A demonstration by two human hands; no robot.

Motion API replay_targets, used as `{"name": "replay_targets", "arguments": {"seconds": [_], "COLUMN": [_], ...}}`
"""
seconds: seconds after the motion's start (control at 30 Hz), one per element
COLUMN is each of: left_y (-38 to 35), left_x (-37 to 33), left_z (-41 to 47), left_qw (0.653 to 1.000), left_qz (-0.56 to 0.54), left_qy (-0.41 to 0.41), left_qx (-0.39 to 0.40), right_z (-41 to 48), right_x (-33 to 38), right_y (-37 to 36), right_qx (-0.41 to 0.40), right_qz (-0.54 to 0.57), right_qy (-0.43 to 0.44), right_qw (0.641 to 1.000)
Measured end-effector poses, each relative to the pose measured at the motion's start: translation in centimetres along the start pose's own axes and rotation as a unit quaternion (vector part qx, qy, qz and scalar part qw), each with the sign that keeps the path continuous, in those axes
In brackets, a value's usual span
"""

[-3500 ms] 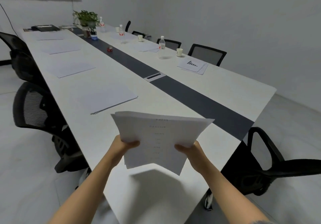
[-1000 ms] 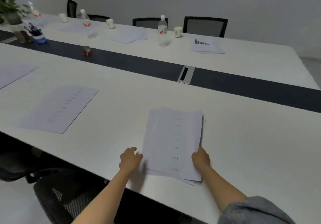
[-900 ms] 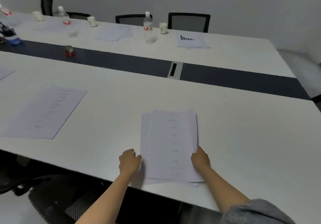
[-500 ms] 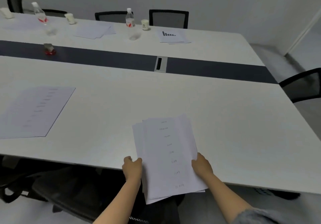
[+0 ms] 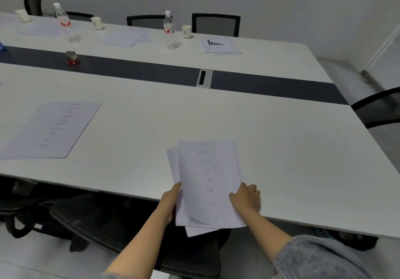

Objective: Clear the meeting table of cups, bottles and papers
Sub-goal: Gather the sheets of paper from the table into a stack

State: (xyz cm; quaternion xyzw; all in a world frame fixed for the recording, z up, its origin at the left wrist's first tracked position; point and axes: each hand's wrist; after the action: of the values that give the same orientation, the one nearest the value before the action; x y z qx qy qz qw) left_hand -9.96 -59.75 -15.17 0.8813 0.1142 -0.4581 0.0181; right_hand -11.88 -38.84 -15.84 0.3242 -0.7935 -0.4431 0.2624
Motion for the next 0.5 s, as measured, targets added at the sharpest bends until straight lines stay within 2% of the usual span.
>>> {"name": "replay_targets", "arguments": {"seconds": [0.1,0.27,0.43,0.5], "left_y": [0.2,0.6,0.4,0.3], "left_x": [0.1,-0.6,-0.3,-0.6], "left_z": [0.6,0.3,0.3,0.2], "left_qw": [0.999,0.993,0.998,0.996], "left_qz": [0.021,-0.101,0.050,0.047], "left_qy": [0.005,0.040,-0.028,-0.064], "left_qx": [0.025,0.048,0.039,0.030], "right_z": [-0.2,0.5,0.9,1.6], "right_x": [0.6,0.2,0.0,-0.2], "right_y": [0.0,0.2,0.8,1.3], "right_qx": [0.005,0.029,0.021,0.038], "right_qz": [-0.011,0.009,0.000,0.053], "right_qy": [0.005,0.025,0.025,0.017], "right_qw": [1.000,0.999,0.999,0.998]}}
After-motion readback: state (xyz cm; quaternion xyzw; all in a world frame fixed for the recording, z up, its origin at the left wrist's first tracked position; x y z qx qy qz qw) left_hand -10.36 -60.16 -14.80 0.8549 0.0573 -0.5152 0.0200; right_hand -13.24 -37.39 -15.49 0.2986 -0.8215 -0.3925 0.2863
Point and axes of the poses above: each hand's wrist, its own z-axis towards the middle knuckle, its own y-axis out of the back of the hand, x = y × z, and after that the axes turned 15 degrees about -y, right-handed
